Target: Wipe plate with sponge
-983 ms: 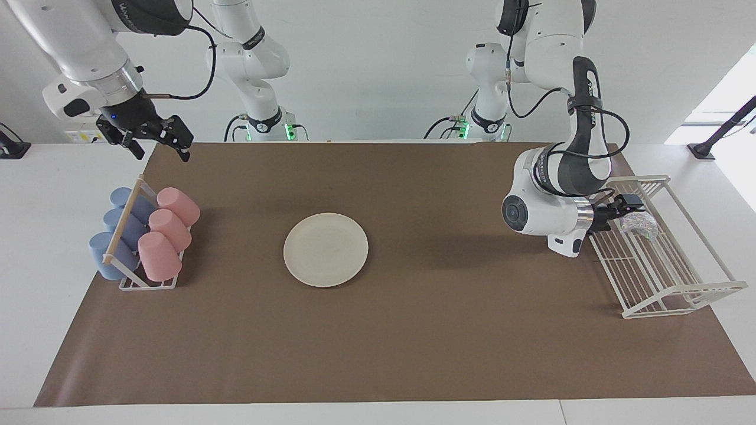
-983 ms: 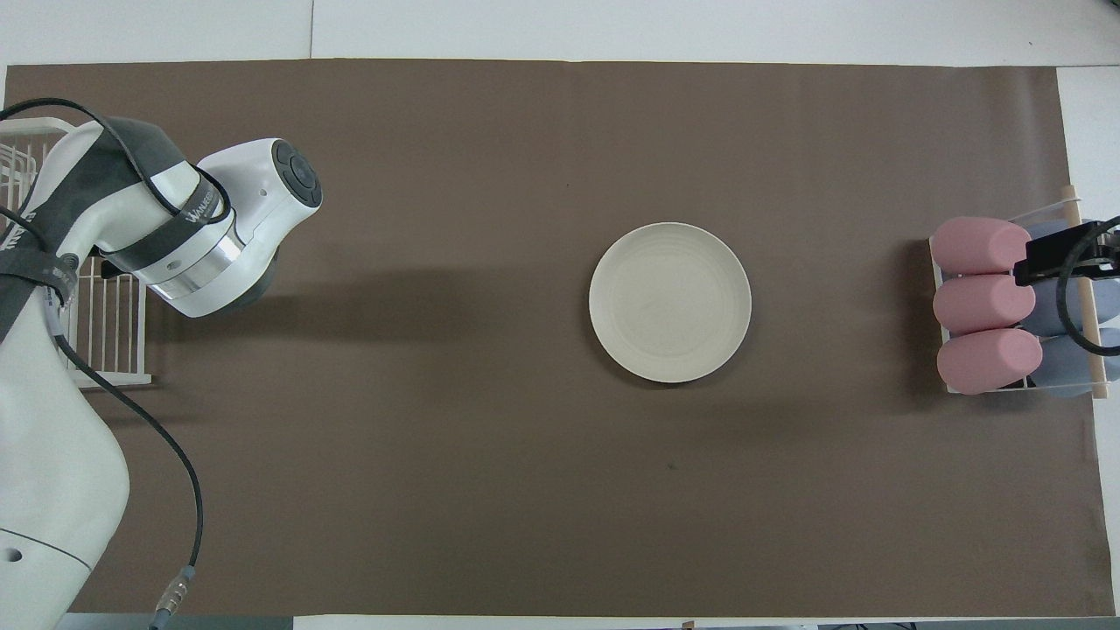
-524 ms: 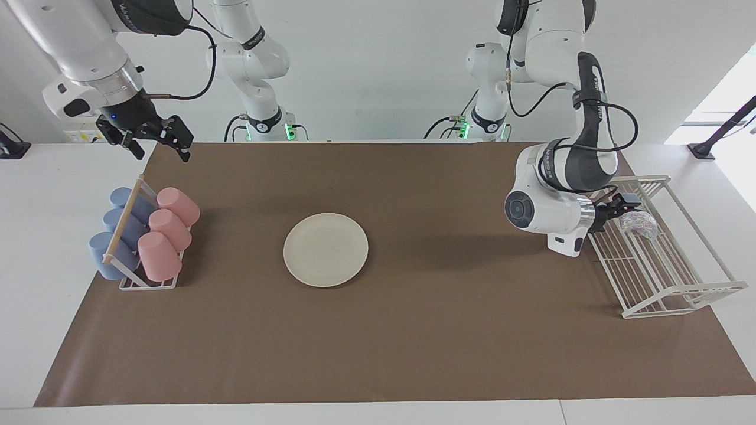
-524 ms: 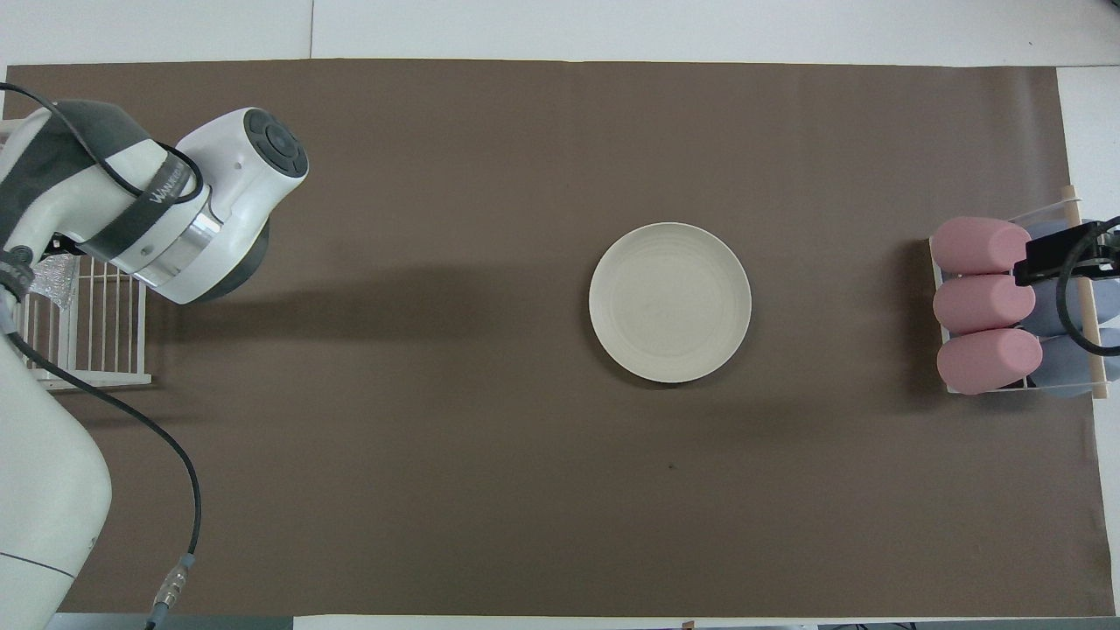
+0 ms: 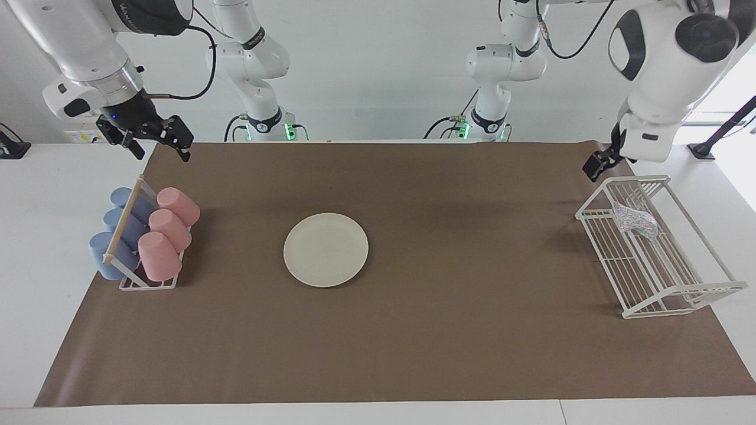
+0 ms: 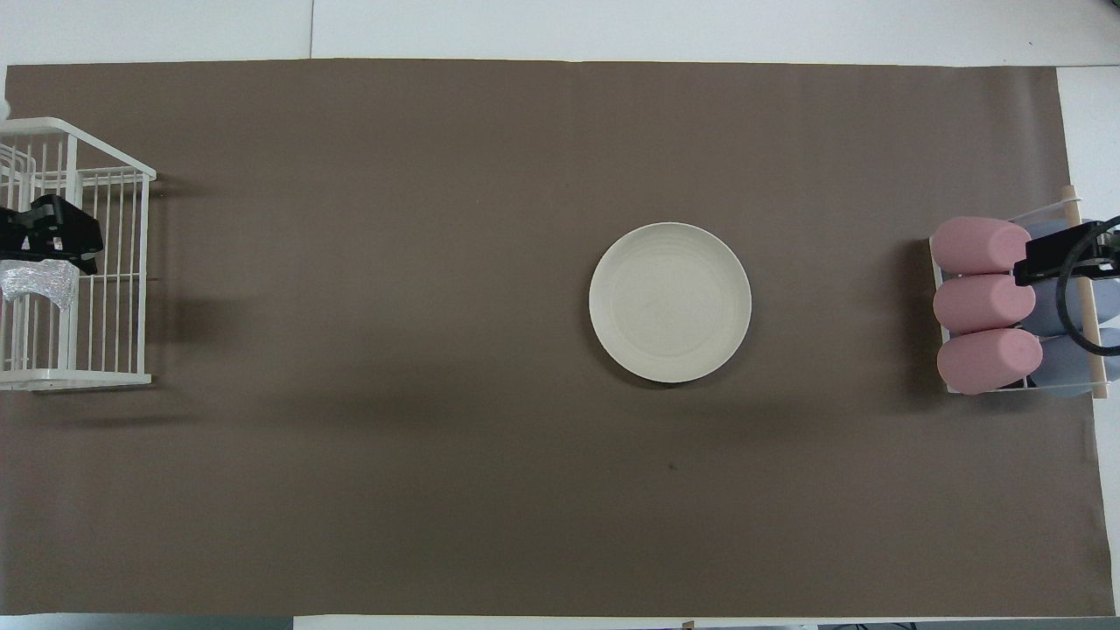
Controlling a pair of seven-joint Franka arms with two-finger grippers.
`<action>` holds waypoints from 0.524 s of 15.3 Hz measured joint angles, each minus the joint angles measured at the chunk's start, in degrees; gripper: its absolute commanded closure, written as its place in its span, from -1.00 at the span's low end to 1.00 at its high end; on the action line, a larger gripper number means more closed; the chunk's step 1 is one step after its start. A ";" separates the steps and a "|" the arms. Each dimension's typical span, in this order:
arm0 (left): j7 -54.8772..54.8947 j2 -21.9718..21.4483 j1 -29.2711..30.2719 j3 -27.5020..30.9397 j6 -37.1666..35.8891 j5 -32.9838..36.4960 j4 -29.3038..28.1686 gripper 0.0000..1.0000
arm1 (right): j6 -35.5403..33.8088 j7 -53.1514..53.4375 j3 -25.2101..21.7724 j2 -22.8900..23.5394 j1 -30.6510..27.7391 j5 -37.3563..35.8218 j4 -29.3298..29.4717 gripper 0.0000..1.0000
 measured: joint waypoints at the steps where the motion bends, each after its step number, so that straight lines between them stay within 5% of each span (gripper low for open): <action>1: 2.57 -2.55 1.08 0.03 -1.21 -2.08 -1.26 -1.00 | 0.00 0.00 0.00 0.00 0.00 0.00 0.00 -1.00; 4: 4.44 -8.23 1.39 -0.11 -1.51 -6.10 -7.09 -1.00 | 0.00 0.00 0.00 0.00 0.00 0.00 0.00 -1.00; 8: 4.44 -8.72 1.39 0.71 1.16 -10.88 -9.01 -1.00 | 0.00 0.00 0.00 0.00 0.00 0.00 0.00 -1.00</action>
